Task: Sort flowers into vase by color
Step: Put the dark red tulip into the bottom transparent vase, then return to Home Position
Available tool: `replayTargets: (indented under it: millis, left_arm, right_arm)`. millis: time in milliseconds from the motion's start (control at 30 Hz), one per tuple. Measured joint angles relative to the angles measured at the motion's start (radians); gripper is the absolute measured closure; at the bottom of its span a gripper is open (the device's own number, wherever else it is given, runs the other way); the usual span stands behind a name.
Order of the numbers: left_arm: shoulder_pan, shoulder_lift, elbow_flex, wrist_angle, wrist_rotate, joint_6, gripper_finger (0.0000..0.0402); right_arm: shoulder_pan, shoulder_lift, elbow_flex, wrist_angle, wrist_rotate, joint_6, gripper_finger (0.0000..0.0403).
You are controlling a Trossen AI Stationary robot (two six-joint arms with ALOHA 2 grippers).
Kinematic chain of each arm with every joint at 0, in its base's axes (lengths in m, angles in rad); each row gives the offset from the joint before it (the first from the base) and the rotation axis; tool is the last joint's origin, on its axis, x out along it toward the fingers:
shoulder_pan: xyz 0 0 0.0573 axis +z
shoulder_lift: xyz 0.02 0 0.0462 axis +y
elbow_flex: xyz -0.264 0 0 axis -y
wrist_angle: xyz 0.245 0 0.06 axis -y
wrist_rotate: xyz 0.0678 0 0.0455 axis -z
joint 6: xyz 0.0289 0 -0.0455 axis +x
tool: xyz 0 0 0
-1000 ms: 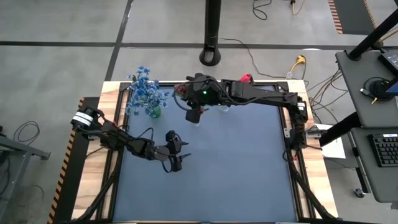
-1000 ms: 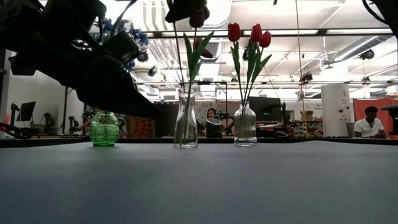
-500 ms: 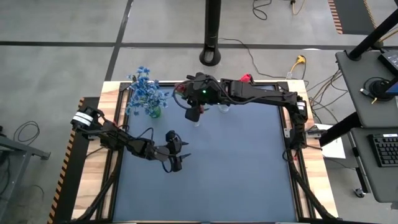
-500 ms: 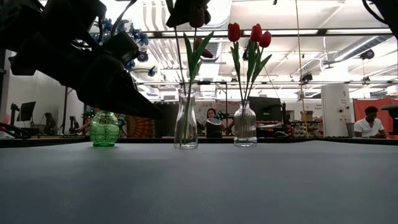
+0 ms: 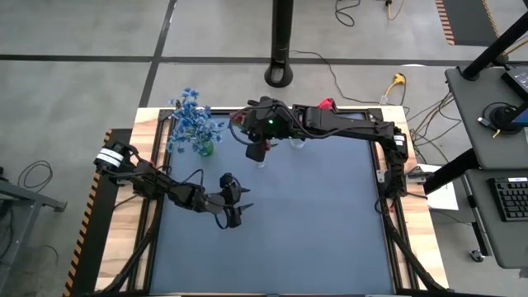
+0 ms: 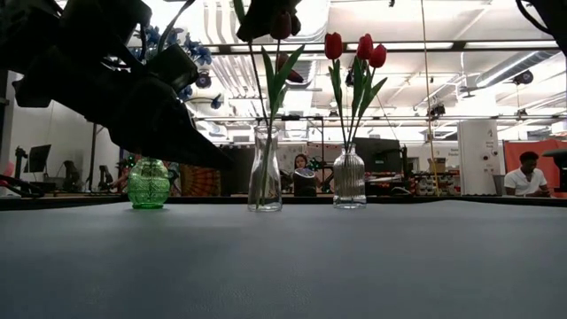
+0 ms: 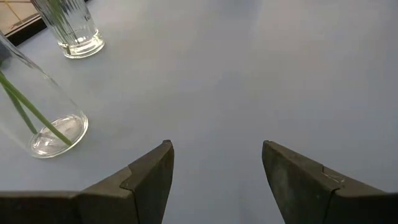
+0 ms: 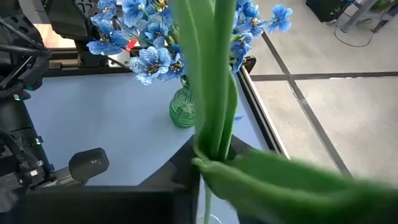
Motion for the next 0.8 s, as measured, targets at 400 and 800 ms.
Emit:
replayTargets:
  millis: [400,800]
  left_arm:
    - [0.0,0.0,0.0,0.0,0.001,0.0,0.0173]
    - [-0.006,-0.019,0.042,0.018,0.02,0.049,0.0173]
  right_arm:
    - [0.001,-0.009,0.0,-0.016,0.001,0.024,0.0245]
    - [0.017,-0.057,0.054,-0.035,0.001,0.02,0.0211]
